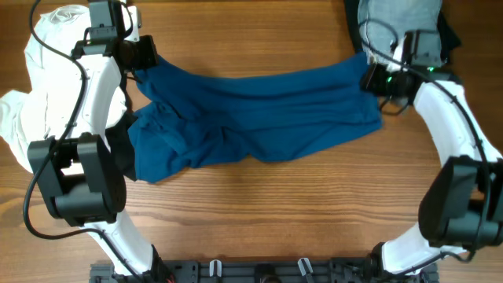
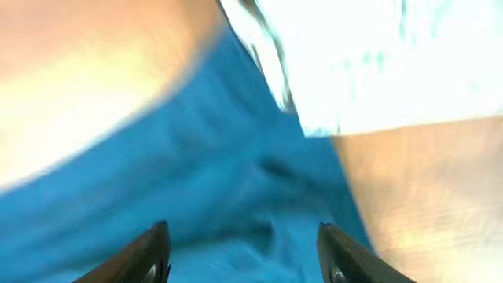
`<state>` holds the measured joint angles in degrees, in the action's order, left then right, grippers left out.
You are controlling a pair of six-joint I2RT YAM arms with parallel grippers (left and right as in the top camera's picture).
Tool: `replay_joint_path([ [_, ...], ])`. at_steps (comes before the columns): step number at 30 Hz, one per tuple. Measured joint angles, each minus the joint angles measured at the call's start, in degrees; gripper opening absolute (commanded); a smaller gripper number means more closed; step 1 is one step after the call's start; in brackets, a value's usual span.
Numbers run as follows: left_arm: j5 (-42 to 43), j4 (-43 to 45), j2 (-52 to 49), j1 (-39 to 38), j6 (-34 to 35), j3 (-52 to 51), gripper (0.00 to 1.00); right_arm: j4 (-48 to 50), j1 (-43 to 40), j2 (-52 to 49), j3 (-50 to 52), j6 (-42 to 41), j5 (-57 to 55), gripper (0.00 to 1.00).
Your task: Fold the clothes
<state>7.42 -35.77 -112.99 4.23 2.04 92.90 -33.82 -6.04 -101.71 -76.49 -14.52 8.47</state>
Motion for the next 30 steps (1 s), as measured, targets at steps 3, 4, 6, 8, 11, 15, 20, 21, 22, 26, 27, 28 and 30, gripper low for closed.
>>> replay_joint_path([
  [3, 0.0, 0.0, 0.0, 0.0, 0.0, 0.0, 0.04, 3.6, 0.2, 1.0, -2.1, 2.0, -0.5, 0.57],
  [4, 0.0, 0.0, 0.0, 0.0, 0.0, 0.0, 0.04, 4.6, 0.3, 1.0, -2.2, 2.5, -0.6, 0.56],
  [6, 0.0, 0.1, 0.0, 0.0, 0.0, 0.0, 0.04, 7.0, 0.8, 0.5, -2.3, 3.9, -0.8, 0.53],
  [8, 0.0, 0.1, 0.0, 0.0, 0.0, 0.0, 0.04, 10.0, 1.4, -0.8, -2.3, 5.2, -0.9, 0.50],
  [11, 0.0, 0.1, 0.0, 0.0, 0.0, 0.0, 0.04, 14.0, 2.5, -4.5, -2.4, 7.1, -1.0, 0.47],
  [15, 0.0, 0.1, 0.0, 0.0, 0.0, 0.0, 0.04, 16.0, 4.6, -9.9, -2.4, 9.2, -1.4, 0.47],
  [20, 0.0, 0.1, 0.0, 0.0, 0.0, 0.0, 0.04, 19.6, 7.4, -14.5, -2.4, 10.4, -4.8, 0.48],
  [21, 0.0, 0.1, 0.0, 0.0, 0.0, 0.0, 0.04, 20.3, 7.6, -15.0, -2.4, 10.6, -5.5, 0.48],
  [22, 0.0, 0.1, 0.0, 0.0, 0.0, 0.0, 0.04, 21.4, 7.6, -15.4, -2.4, 10.8, -6.4, 0.49],
  [26, 0.0, 0.1, 0.0, 0.0, 0.0, 0.0, 0.04, 25.6, 7.3, -16.4, -2.4, 11.5, -9.8, 0.50],
  [27, 0.0, 0.1, 0.0, 0.0, 0.0, 0.0, 0.04, 26.6, 7.2, -16.5, -2.4, 11.7, -10.6, 0.50],
  [28, 0.0, 0.1, 0.0, 0.0, 0.0, 0.0, 0.04, 27.3, 7.1, -16.6, -2.4, 11.9, -11.0, 0.50],
  [30, 0.0, 0.1, 0.0, 0.0, 0.0, 0.0, 0.04, 29.5, 6.9, -16.9, -2.4, 12.1, -12.0, 0.50],
])
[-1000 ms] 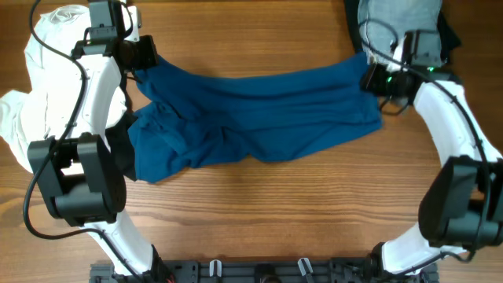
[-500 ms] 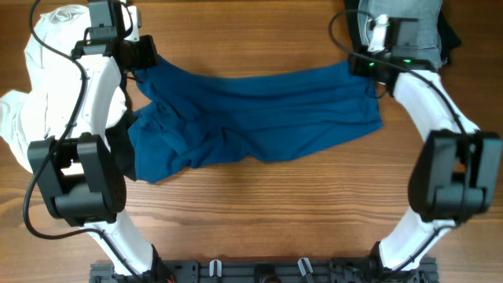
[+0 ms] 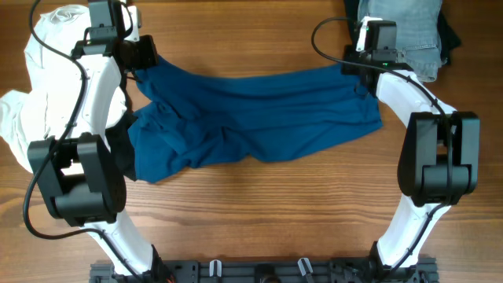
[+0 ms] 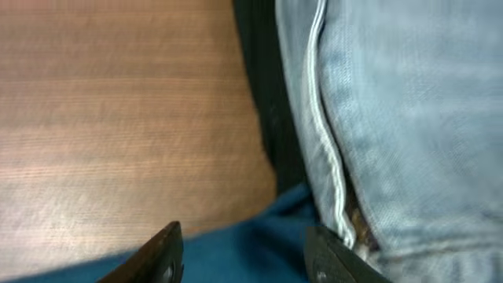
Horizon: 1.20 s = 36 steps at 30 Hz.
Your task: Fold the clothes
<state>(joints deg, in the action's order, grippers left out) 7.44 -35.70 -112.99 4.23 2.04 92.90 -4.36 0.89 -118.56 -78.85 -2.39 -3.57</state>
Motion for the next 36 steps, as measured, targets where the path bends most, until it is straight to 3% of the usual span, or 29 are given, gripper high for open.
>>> replay_joint_path([
  [25, 0.0, 0.0, 0.0, 0.0, 0.0, 0.0, 0.04, 5.1, -2.8, -3.3, -0.2, 3.8, -0.6, 0.48],
  [36, 0.0, 0.0, 0.0, 0.0, 0.0, 0.0, 0.04, 4.8, -2.9, -5.1, -1.1, 3.1, -0.5, 0.23],
])
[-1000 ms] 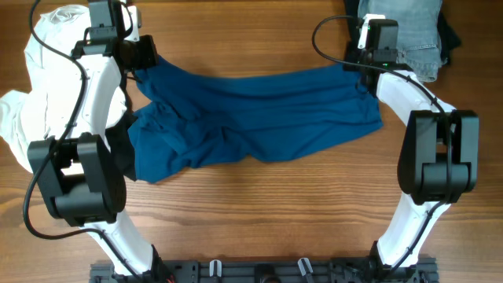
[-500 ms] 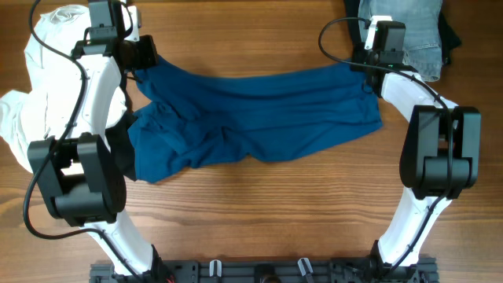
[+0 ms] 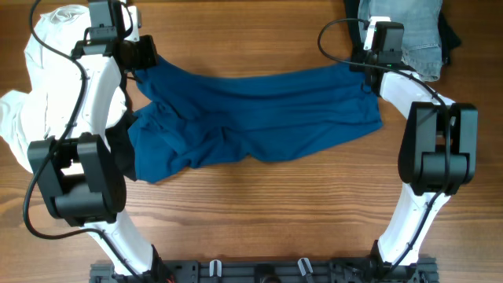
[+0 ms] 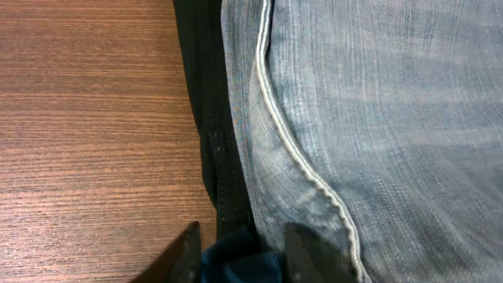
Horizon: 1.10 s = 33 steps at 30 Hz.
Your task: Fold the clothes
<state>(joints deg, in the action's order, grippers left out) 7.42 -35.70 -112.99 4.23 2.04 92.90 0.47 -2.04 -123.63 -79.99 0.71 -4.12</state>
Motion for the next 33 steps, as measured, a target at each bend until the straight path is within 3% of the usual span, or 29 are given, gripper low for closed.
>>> replay_joint_path([
  [6, 0.0, 0.0, 0.0, 0.0, 0.0, 0.0, 0.04, -0.7, 0.0, -0.9, 0.0, -2.1, 0.0, 0.04],
  [17, 0.0, 0.1, 0.0, 0.0, 0.0, 0.0, 0.04, -15.6, -0.5, -0.2, -5.8, -4.3, 0.0, 0.04],
  [28, 0.0, 0.9, 0.7, 0.0, 0.0, 0.0, 0.04, -35.1, -1.1, 14.7, -12.7, -4.4, 1.3, 0.04],
  [33, 0.0, -5.3, 4.8, 0.0, 0.0, 0.0, 0.04, -45.7, -1.1, 16.9, -13.0, -4.4, 2.8, 0.05],
])
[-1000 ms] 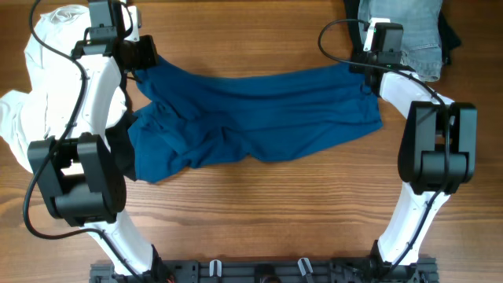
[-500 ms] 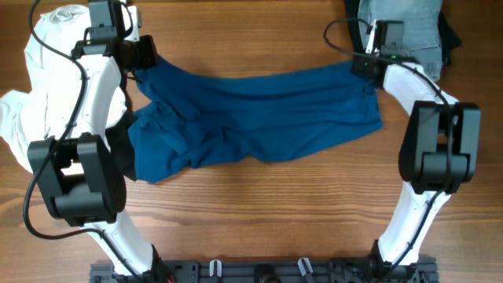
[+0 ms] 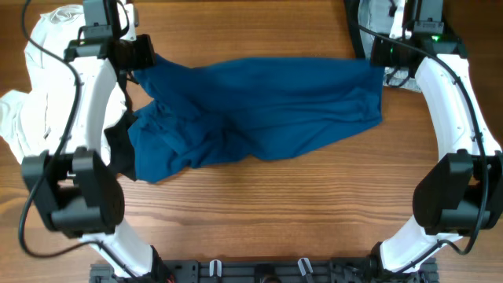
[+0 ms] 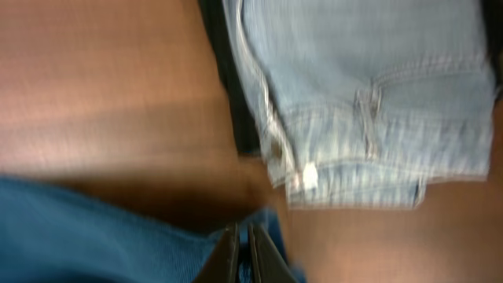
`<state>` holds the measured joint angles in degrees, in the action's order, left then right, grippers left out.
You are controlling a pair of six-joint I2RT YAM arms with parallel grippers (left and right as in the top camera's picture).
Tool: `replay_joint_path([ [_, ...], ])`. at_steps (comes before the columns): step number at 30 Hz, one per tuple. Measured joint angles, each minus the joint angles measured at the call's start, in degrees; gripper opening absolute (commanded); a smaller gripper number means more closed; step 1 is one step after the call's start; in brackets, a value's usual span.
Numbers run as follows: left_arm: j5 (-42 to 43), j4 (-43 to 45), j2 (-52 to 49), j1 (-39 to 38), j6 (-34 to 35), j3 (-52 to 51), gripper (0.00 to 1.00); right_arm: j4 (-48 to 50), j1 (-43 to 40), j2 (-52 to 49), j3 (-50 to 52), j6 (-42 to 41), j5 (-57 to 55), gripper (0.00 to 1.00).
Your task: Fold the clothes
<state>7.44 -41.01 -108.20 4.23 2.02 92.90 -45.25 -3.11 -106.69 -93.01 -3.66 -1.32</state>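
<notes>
A blue garment [image 3: 259,102] lies spread across the middle of the table, its far edge raised and stretched between my two grippers. At the garment's far left corner my left gripper [image 3: 144,56] appears shut on the cloth. My right gripper [image 3: 376,55] holds the far right corner. In the right wrist view the right gripper [image 4: 245,248] is shut, its jaws pinching a fold of the blue garment [image 4: 94,228] above the wood. The near part of the garment rests crumpled on the table.
Folded light-blue jeans [image 4: 369,94] lie on a dark garment [image 4: 228,86] at the far right, the jeans [image 3: 373,20] just behind my right gripper. A pile of white clothes [image 3: 39,86] fills the far left. Bare wooden table [image 3: 275,212] runs along the front.
My right gripper was open, low at the garment's far right corner beside the jeans. Now it is shut on that corner and higher. The garment's far edge has risen and drawn straighter.
My right gripper was open over the garment's right edge. Then it stood open at the far right corner beside the jeans, then lower with blue cloth between its fingers. Now it grips that corner. My left gripper stayed at the far left corner throughout.
</notes>
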Motion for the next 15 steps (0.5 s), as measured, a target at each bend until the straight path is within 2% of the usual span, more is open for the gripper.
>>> replay_joint_path([
  [7, 0.0, -12.6, 4.7, 0.0, 0.0, 0.2, 0.04, -11.2, -0.4, 0.0, 0.0, -0.4, 2.1, 0.04],
  [15, 0.0, -26.9, 4.7, 0.0, 0.0, 0.2, 0.04, -17.9, -3.9, 0.4, 0.0, -0.8, 6.1, 0.05],
])
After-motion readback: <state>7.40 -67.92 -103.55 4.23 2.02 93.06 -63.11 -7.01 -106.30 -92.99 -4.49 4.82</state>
